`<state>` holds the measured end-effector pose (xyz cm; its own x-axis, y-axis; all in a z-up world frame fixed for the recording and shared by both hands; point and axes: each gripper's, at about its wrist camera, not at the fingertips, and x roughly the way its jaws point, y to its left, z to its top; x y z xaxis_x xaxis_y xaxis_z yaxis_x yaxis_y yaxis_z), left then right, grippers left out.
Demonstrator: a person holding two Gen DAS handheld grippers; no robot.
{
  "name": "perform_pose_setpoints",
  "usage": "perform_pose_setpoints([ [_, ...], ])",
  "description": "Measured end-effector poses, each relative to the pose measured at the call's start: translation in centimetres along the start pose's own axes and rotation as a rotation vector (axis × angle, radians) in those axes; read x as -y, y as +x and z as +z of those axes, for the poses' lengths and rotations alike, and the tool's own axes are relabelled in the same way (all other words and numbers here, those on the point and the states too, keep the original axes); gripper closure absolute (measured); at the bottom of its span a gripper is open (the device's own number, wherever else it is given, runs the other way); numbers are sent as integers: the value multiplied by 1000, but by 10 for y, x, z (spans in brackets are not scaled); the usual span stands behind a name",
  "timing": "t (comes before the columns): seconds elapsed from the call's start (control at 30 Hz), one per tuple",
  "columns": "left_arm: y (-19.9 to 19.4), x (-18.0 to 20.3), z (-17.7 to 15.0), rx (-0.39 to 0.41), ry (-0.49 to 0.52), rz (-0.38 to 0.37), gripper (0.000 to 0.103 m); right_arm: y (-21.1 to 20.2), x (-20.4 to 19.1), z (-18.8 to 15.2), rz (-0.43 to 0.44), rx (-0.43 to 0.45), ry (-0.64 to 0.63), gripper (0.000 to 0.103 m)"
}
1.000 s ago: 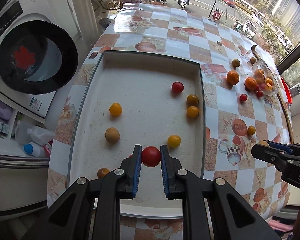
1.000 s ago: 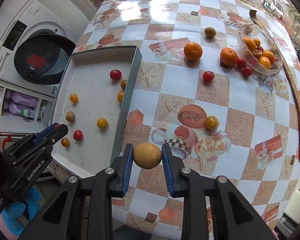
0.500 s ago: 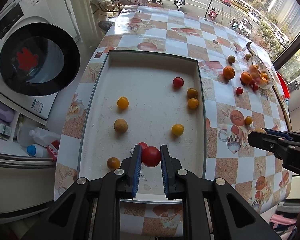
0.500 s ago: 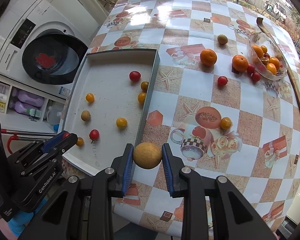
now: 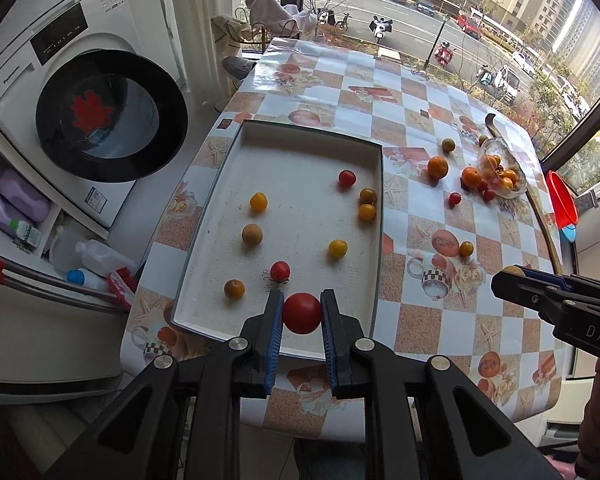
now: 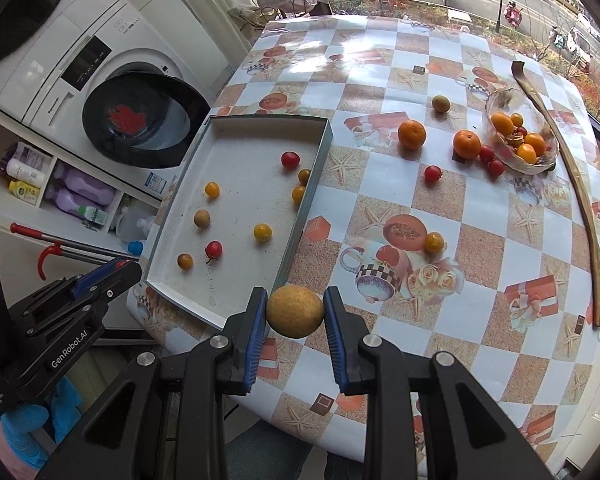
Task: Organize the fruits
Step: 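Carry both fruits into the white tray and open both tools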
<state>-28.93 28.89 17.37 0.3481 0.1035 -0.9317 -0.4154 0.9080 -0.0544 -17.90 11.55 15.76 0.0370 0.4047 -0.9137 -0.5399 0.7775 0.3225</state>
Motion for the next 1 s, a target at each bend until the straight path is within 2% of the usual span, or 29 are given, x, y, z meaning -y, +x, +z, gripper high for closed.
perform_pose_setpoints([
  [0.17,-6,-1,-9,-7,25,18,83,-2,3,-7,13,8,18,71],
  [0.3,-3,-8,0,-3,44,13,83,-1,4,-6,-3,16,42,71],
  [0.6,15,-38,52,-4,207,-16,83,24,-17,24,-36,31,154,71],
  [0.77,38,-57,82,-26,302,-40,83,39,-34,41,-56,43,230,72],
  [1.0,68,-71,105,-65,365,-93,83,57,-47,48,-101,23,332,72],
])
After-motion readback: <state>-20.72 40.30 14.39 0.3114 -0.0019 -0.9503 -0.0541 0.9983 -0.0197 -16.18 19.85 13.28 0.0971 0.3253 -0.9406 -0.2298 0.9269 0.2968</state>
